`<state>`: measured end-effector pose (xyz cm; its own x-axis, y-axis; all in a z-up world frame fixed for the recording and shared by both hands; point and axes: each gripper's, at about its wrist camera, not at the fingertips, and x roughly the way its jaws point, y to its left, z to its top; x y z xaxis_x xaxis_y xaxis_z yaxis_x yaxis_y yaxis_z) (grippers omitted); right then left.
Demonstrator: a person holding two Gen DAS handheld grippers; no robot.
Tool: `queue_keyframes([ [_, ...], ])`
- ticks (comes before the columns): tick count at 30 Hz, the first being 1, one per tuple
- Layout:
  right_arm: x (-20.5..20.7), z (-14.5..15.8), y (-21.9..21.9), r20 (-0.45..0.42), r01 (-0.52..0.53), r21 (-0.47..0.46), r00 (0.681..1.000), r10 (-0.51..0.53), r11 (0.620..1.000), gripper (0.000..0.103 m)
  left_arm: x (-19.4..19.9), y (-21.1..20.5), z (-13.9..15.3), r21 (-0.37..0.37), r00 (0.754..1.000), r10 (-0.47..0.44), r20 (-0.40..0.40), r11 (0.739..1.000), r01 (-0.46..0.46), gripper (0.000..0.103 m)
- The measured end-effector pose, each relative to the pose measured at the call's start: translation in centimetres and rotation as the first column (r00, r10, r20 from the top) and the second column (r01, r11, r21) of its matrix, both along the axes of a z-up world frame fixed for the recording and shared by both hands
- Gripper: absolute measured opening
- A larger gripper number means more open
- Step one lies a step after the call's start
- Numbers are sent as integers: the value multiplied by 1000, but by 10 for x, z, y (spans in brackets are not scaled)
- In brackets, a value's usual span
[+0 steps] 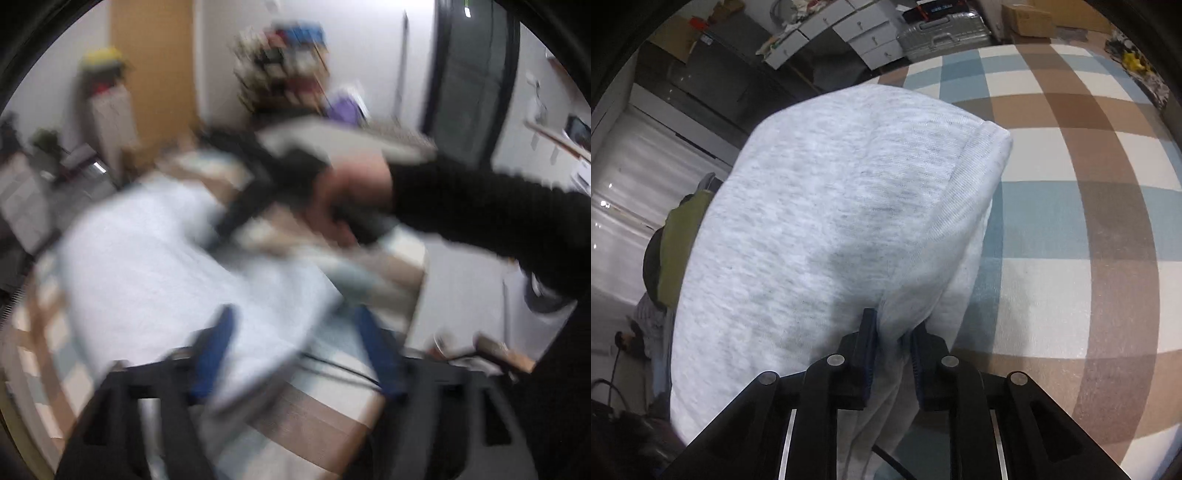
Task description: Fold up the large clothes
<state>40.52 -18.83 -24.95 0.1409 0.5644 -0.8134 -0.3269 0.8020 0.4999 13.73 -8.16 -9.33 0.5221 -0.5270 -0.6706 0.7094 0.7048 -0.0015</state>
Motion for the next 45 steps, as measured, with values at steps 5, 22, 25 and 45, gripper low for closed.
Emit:
queue_keyframes([
  [5, 3, 7, -11, -43, 15, 9, 999, -15, 1000, 25, 41, 3, -26, 21, 994, 73, -82, 997, -72, 74],
  [22, -220, 243, -161, 238, 217, -6, 948, -209, 976, 76, 73, 20, -68, -79, 958, 27, -284, 996, -51, 55],
  [25, -223, 237, -118, 427, 211, -18, 885, -183, 977, 76, 67, 26, -62, -94, 966, 37, -254, 994, -63, 55],
  [45, -127, -9, 20, 208, 39, 60, 977, -51, 997, 2, 62, 63, -62, -205, 903, 31, -429, 970, -131, 55],
])
